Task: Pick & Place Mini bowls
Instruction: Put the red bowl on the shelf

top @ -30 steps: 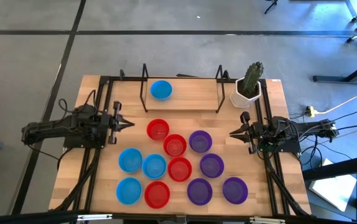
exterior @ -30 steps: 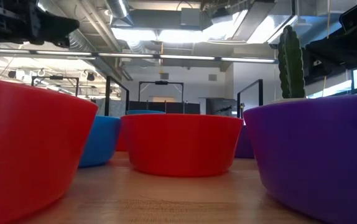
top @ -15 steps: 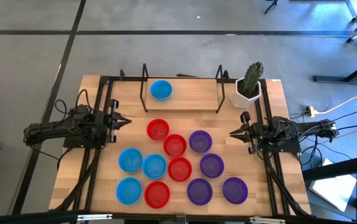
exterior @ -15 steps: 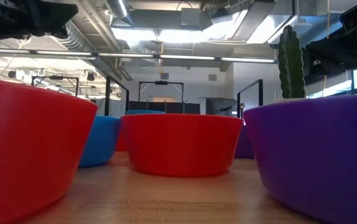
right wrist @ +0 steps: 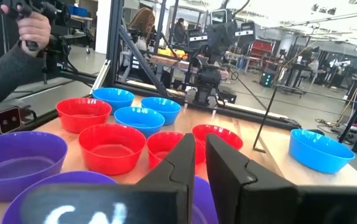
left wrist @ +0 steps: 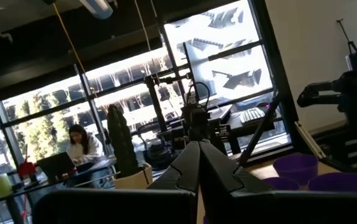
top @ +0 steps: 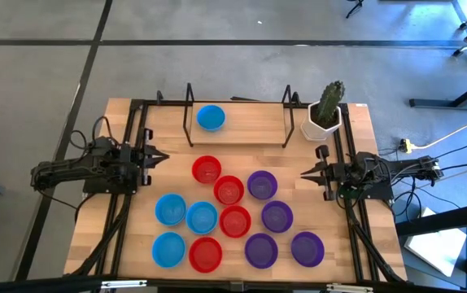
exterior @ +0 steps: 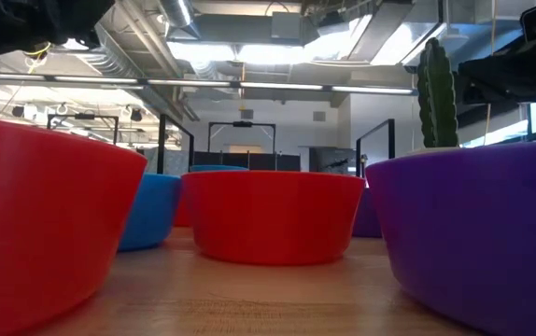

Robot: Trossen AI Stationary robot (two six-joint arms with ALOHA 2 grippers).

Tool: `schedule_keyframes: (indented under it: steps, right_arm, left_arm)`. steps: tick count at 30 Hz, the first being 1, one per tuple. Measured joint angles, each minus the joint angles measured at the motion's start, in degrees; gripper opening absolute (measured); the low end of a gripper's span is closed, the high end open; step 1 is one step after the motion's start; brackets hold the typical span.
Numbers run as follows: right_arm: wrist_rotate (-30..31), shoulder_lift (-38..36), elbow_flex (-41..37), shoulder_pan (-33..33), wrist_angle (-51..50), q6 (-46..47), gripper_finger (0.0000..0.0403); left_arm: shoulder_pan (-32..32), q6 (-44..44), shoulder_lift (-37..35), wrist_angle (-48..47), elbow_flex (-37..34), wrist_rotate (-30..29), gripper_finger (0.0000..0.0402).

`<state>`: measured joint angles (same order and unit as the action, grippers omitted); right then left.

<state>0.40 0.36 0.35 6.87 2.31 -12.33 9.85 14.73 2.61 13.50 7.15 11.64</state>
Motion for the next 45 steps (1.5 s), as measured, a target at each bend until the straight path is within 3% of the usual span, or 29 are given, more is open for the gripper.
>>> schedule_keyframes:
  steps: [10, 17, 29, 36, 45]
  right_arm:
    - [0.00, 0.00, 0.01, 0.00, 0.04, -3.33, 0.0042]
    - [-0.02, 0.00, 0.01, -0.01, 6.15, -3.20, 0.0042]
    - [-0.02, 0.00, 0.01, 0.00, 6.86, 0.34, 0.0041]
    - [-0.02, 0.00, -0.01, 0.00, 6.82, 0.63, 0.0006]
    - [1.53, 0.00, 0.01, -0.01, 6.58, 0.32, 0.0006]
  left_arm:
    - [0.00, -1.34, 0.00, 0.05, 1.87, 0.02, 0.0003]
    - [0.00, 1.29, 1.42, 4.59, 1.37, -0.15, 0.0002]
    - [0.00, 0.95, 2.05, 1.27, 1.28, -0.39, 0.0010]
    - [0.00, 1.00, 2.05, 1.29, 1.28, -0.41, 0.0005]
    - [0.00, 1.02, 2.05, 1.27, 1.28, -0.44, 0.0008]
